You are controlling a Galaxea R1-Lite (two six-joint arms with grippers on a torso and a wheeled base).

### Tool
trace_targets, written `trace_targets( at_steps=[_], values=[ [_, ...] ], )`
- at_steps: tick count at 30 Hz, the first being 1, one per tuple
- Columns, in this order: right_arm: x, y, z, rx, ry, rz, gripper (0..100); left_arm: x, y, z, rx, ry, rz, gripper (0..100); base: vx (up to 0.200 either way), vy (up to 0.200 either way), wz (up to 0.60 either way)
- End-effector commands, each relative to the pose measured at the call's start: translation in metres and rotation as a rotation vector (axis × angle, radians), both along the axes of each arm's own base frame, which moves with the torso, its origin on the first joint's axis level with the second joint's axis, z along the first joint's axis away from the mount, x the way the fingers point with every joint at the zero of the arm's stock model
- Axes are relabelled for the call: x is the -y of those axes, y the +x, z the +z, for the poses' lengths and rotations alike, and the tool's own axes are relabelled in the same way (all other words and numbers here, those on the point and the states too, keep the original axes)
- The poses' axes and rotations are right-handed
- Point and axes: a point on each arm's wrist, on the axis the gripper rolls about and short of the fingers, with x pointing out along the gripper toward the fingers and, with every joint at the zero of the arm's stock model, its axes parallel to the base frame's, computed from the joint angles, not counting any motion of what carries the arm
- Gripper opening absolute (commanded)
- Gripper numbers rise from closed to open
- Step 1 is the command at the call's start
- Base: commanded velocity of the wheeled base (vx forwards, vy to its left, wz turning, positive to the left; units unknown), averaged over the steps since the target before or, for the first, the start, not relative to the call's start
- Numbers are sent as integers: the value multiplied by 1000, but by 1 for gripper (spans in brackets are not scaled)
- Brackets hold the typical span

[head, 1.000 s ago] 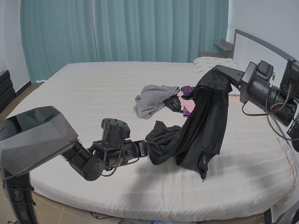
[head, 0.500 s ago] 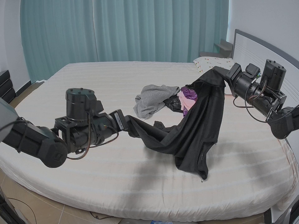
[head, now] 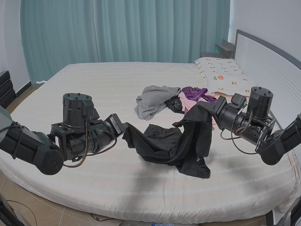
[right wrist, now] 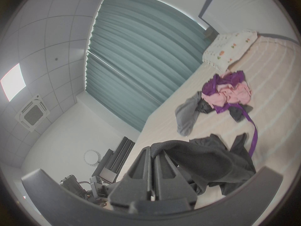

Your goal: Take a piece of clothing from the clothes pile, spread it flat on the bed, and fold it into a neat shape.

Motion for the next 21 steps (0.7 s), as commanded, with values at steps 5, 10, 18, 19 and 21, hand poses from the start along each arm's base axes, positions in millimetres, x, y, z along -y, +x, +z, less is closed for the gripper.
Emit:
trace_targets(
  at_steps=[5, 10, 18, 19, 21],
  values=[
    [-7, 4, -34, -122, 8, 4, 0, -1, -6, -24, -94, 11, -1, 0, 0, 0, 0],
    [-3, 0, -37, -142, 9, -4, 0, -3, -11, -31, -127, 11, 3, 0, 0, 0, 0],
    [1, -5, -46, -179, -6, -12, 0, -4, -17, -40, -163, 28, 0, 0, -175, 0, 0],
    [2, -5, -45, -177, -4, -13, 0, -4, -17, -40, -163, 28, 0, 0, -200, 0, 0],
    [3, -6, -43, -171, -2, -19, 0, -6, -19, -40, -167, 24, 4, 0, -200, 0, 0]
  ],
)
